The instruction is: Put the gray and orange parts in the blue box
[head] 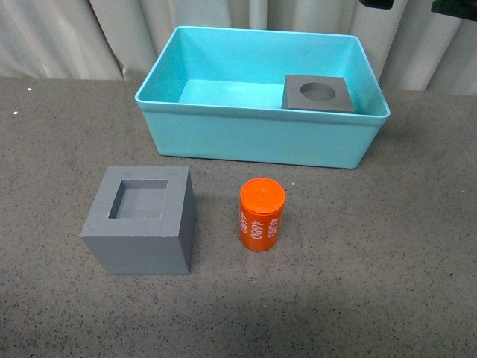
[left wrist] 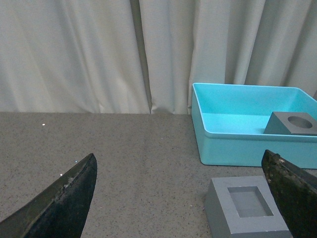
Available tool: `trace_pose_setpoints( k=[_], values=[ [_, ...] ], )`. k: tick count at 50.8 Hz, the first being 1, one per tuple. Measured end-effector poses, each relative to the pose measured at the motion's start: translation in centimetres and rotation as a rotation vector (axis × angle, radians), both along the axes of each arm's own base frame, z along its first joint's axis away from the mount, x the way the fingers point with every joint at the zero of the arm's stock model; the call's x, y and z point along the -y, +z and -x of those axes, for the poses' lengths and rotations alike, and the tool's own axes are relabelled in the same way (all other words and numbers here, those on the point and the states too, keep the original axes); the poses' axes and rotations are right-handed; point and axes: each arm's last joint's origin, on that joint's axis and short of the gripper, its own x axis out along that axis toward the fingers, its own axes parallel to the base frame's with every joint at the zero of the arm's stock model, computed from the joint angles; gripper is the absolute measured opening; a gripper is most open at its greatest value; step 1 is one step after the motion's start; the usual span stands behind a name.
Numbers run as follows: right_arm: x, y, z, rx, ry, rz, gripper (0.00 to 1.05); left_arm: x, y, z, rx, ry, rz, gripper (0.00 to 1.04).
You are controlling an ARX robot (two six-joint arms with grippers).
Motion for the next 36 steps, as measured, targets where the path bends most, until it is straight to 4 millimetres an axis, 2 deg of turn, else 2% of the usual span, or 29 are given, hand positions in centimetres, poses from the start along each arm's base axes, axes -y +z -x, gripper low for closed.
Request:
trace_pose_setpoints(
  k=[13,19,28,31,33,36],
  values=[
    [0.5,0.3,7.7,-0.008,0.058,-0.015,0.95,0.0,0.0,0.0,0.0,0.0,0.0,0.98],
    [0.7,0.2,10.3,0.011,0.038,0.013,0.95,0.0,0.0,0.0,0.0,0.0,0.0,0.98],
    [0.9,0.3,10.9,0.019,0.035,0.021,0.95,0.0,0.0,0.0,-0.003,0.004,0.0,0.98],
    [0.9,0.2,10.9,0.017,0.035,0.023,0.95,0.0,-0.2,-0.1,-0.132,0.071,0.04,0.98],
    [0.9,0.2,11.0,0.017,0.035,0.023,0.95,0.1,-0.3,-0.3,-0.277,0.124,0.062,0.98],
    [0.9,0.2,11.0,0.018,0.035,0.023,0.95,0.2,-0.6,-0.7,-0.367,0.134,0.072,0.98]
  ],
)
